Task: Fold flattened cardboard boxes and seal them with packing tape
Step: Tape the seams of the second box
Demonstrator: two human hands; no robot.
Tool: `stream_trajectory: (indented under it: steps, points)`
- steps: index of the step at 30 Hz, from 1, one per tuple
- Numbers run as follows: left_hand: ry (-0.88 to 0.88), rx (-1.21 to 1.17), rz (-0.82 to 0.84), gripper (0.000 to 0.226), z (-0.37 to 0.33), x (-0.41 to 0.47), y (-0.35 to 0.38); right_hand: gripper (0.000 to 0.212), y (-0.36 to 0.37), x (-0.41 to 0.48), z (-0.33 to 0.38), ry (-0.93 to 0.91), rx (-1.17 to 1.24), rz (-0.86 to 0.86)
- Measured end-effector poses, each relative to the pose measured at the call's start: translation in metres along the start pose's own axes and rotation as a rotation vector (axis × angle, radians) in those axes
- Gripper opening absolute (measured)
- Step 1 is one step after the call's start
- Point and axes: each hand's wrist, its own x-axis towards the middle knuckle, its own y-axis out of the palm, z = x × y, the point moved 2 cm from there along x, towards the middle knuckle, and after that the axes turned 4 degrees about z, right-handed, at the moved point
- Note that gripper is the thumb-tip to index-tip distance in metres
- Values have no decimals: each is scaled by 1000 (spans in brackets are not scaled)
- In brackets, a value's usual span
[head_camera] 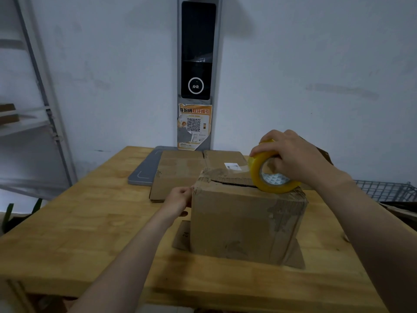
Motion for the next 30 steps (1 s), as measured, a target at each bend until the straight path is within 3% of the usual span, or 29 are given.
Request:
stream_trajectory:
  steps: [13,23,26,30]
  points:
    - [5,-99,67,33,7,7,-3,54,-5,-5,14,46,-3,4]
    - [19,-36,-97,40,12,11,-8,56,-9,-8,22,89,-52,44]
    - [94,26,-110,32,5,10,-20,56,-8,-6,25,89,-63,53]
    - [346,-38,-202,13,-25,-15,-32,55,-7,-3,27,62,-99,55]
